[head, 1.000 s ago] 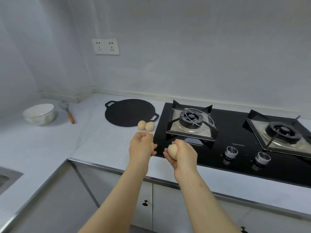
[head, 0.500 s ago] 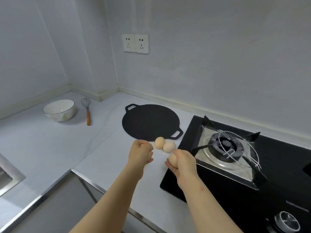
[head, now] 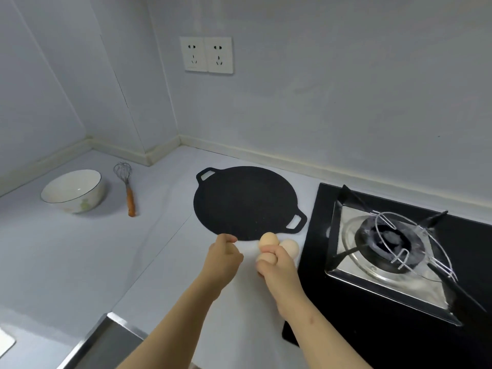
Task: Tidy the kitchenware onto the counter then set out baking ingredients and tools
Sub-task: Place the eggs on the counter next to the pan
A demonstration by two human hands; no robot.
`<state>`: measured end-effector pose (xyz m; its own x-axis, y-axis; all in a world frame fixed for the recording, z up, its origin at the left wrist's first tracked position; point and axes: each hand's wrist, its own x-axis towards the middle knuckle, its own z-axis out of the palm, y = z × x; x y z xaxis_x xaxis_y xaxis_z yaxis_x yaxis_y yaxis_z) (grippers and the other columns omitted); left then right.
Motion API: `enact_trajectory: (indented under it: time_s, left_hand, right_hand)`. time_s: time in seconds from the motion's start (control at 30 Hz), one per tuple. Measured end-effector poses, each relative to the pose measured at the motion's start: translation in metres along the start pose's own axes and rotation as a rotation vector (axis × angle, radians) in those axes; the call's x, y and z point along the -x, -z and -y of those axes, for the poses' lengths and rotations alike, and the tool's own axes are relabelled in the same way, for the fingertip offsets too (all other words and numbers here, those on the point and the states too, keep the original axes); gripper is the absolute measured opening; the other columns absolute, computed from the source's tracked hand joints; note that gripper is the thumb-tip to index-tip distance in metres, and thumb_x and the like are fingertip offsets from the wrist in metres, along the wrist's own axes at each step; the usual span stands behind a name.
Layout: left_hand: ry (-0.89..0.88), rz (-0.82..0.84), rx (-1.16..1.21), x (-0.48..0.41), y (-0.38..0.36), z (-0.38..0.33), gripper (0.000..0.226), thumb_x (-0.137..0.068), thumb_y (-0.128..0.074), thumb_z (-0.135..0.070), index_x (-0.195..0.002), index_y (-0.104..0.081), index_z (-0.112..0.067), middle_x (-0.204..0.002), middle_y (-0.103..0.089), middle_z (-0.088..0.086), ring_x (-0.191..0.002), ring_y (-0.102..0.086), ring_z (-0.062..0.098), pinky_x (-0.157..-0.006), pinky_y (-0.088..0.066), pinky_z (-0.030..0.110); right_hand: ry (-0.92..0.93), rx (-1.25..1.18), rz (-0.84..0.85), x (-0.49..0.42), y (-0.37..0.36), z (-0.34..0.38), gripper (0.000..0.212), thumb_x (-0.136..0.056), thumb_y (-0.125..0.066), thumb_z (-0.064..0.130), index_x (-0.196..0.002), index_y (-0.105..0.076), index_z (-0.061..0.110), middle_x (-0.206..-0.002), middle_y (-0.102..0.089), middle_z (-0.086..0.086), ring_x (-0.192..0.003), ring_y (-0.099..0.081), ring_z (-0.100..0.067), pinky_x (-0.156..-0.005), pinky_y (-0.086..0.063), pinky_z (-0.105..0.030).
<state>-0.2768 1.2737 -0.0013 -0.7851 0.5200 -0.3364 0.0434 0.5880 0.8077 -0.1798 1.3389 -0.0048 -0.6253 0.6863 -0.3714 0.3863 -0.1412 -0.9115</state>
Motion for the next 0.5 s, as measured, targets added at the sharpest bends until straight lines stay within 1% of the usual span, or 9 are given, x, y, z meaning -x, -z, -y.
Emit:
enact_trajectory:
  time_s: [0.1, 0.13, 0.17, 0.23, 0.3, 0.33, 0.4, 0.47, 0.5]
  left_hand:
    - [-0.099, 0.017, -0.127, -0.012, 0.007, 0.008, 0.044, -0.091, -0.044, -0.004, -0.135, -0.039, -0.013, -0.13, -0.046, 0.007, -0.105, -0.049, 0.018, -0.082, -0.039, 0.023]
    - [-0.134, 0.031, -0.172, -0.017, 0.009, 0.011, 0.045, -0.091, -0.045, -0.005, -0.135, -0.039, -0.014, -0.132, -0.046, 0.007, -0.108, -0.049, 0.019, -0.083, -0.038, 0.021]
    - [-0.155, 0.041, -0.209, -0.018, 0.009, 0.013, 0.046, -0.091, -0.046, -0.006, -0.135, -0.039, -0.014, -0.133, -0.046, 0.007, -0.11, -0.049, 0.019, -0.084, -0.037, 0.02]
    - [-0.195, 0.067, -0.275, -0.02, 0.009, 0.017, 0.045, -0.092, -0.048, -0.01, -0.135, -0.038, -0.016, -0.134, -0.045, 0.005, -0.113, -0.049, 0.017, -0.084, -0.036, 0.018]
    - [-0.232, 0.114, -0.328, -0.021, 0.008, 0.022, 0.045, -0.093, -0.051, -0.016, -0.135, -0.037, -0.019, -0.135, -0.043, 0.003, -0.114, -0.048, 0.016, -0.084, -0.034, 0.016]
    - [-0.25, 0.138, -0.346, -0.021, 0.007, 0.025, 0.046, -0.093, -0.052, -0.019, -0.135, -0.036, -0.021, -0.135, -0.042, 0.001, -0.115, -0.047, 0.015, -0.085, -0.033, 0.016]
    - [-0.285, 0.179, -0.368, -0.021, 0.004, 0.03, 0.048, -0.092, -0.056, -0.023, -0.135, -0.036, -0.023, -0.136, -0.041, -0.001, -0.117, -0.046, 0.014, -0.086, -0.031, 0.016]
    - [-0.315, 0.18, -0.376, -0.02, 0.002, 0.033, 0.048, -0.091, -0.057, -0.024, -0.135, -0.037, -0.023, -0.136, -0.041, -0.002, -0.118, -0.045, 0.013, -0.087, -0.03, 0.014]
    - [-0.333, 0.183, -0.376, -0.019, 0.0, 0.033, 0.048, -0.091, -0.057, -0.024, -0.135, -0.037, -0.024, -0.136, -0.04, -0.003, -0.118, -0.045, 0.013, -0.087, -0.029, 0.014]
  right_hand:
    - [0.135, 0.157, -0.086, -0.007, -0.011, -0.005, 0.027, -0.091, -0.044, 0.01, -0.115, -0.048, 0.021, -0.09, -0.049, 0.004, -0.074, -0.044, -0.003, -0.061, -0.036, -0.008]
    - [0.171, 0.19, -0.134, -0.009, -0.017, -0.006, 0.026, -0.091, -0.046, 0.009, -0.115, -0.049, 0.019, -0.09, -0.05, 0.002, -0.072, -0.043, -0.003, -0.057, -0.036, -0.006]
    - [0.197, 0.214, -0.16, -0.01, -0.019, -0.008, 0.026, -0.091, -0.047, 0.01, -0.115, -0.049, 0.02, -0.089, -0.05, 0.003, -0.072, -0.044, -0.002, -0.057, -0.037, -0.004]
    - [0.224, 0.24, -0.187, -0.008, -0.024, -0.014, 0.031, -0.091, -0.051, 0.012, -0.118, -0.048, 0.027, -0.093, -0.049, 0.01, -0.08, -0.048, -0.001, -0.06, -0.036, -0.002]
    - [0.257, 0.28, -0.214, -0.007, -0.027, -0.022, 0.032, -0.09, -0.054, 0.012, -0.116, -0.048, 0.029, -0.096, -0.049, 0.014, -0.088, -0.05, -0.004, -0.064, -0.037, -0.002]
    - [0.278, 0.306, -0.234, -0.006, -0.027, -0.025, 0.03, -0.089, -0.055, 0.012, -0.114, -0.05, 0.028, -0.095, -0.048, 0.016, -0.09, -0.05, -0.006, -0.066, -0.038, -0.002]
    - [0.297, 0.377, -0.276, -0.003, -0.024, -0.031, 0.03, -0.089, -0.056, 0.012, -0.116, -0.051, 0.024, -0.096, -0.046, 0.018, -0.09, -0.048, -0.003, -0.068, -0.037, 0.0]
    - [0.319, 0.442, -0.282, -0.001, -0.02, -0.037, 0.032, -0.09, -0.056, 0.013, -0.12, -0.051, 0.022, -0.102, -0.046, 0.018, -0.092, -0.046, -0.001, -0.071, -0.036, 0.0]
    - [0.322, 0.473, -0.284, -0.001, -0.018, -0.039, 0.033, -0.09, -0.056, 0.015, -0.122, -0.051, 0.023, -0.108, -0.047, 0.019, -0.095, -0.046, 0.0, -0.073, -0.035, -0.002]
